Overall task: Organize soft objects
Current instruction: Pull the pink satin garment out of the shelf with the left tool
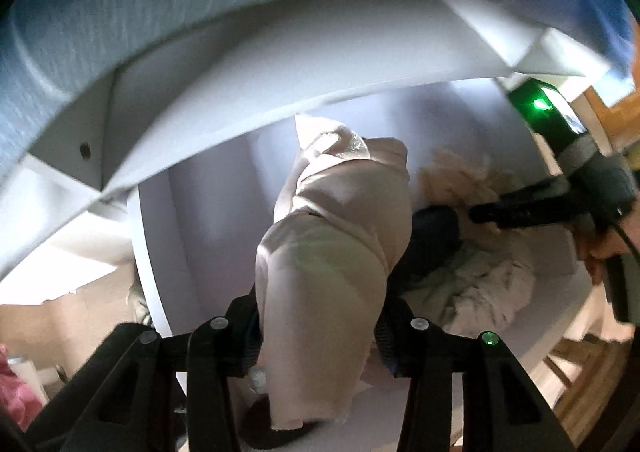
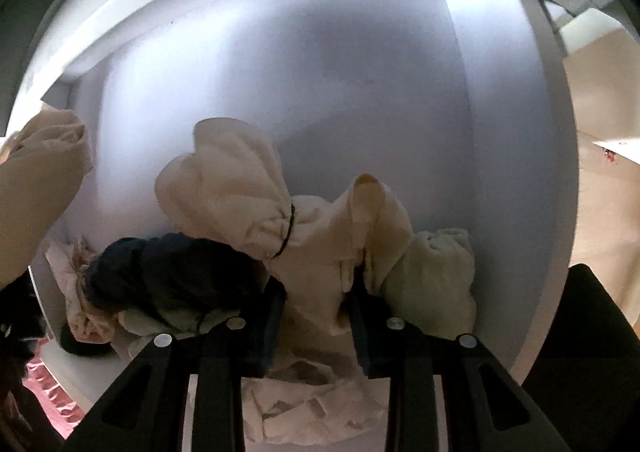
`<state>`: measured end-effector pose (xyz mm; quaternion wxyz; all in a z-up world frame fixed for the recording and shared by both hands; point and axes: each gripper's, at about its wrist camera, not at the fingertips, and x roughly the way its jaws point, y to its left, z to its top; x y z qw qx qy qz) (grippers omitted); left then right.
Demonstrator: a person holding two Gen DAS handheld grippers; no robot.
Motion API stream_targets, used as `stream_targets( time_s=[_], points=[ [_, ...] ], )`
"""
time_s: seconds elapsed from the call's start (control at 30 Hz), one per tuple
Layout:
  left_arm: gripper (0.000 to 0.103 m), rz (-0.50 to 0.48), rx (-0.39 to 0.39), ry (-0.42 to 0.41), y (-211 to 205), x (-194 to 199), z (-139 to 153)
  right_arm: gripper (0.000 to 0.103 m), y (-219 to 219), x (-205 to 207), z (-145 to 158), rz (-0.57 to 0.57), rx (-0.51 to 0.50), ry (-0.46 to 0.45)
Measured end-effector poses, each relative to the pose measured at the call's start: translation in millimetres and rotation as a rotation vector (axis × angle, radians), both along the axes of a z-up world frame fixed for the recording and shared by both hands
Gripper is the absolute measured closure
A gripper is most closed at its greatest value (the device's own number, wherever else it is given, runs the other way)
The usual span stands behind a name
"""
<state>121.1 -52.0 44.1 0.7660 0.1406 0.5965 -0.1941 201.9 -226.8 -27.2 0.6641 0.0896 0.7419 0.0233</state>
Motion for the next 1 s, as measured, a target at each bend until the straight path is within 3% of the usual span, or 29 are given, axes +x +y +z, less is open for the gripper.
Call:
stream_targets(
  time_s=[0.07, 0.1, 0.37, 0.67, 0.7, 0.73, 0.83, 1.0],
  points=[
    [0.057, -0.029, 0.001, -0.004, 3, -8, 12, 0.075, -4, -1, 6, -0.010, 0.013, -0.013],
    [0.057, -0.036, -0.002, -0.005, -2, -10, -1, 0.075, -5, -2, 9, -0.015, 0.018, -0.018],
    [0.065, -0.148, 0.007, -0.022, -11, -39, 11, 0.076, -25, -19, 29, -0.083, 0.073, -0.044],
    [0.063, -0.182, 0.111, 0.070, -11, -36, -26, 0.075, -21, -19, 19, -0.047, 0.033, -0.030],
    [0.056, -0.184, 0.112, 0.084, -11, -33, -29, 0.075, -20, -17, 16, -0.037, 0.032, -0.024],
    [0.043, -0.185, 0.110, 0.103, -13, -30, -35, 0.075, -18, -15, 14, -0.024, 0.026, -0.019],
    [0.025, -0.210, 0.112, 0.156, -24, -23, -52, 0.074, -7, -10, 7, 0.018, 0.017, -0.010],
    [0.022, -0.223, 0.112, 0.207, -34, -6, -68, 0.065, 9, -6, 4, 0.054, 0.002, -0.009]
  ],
)
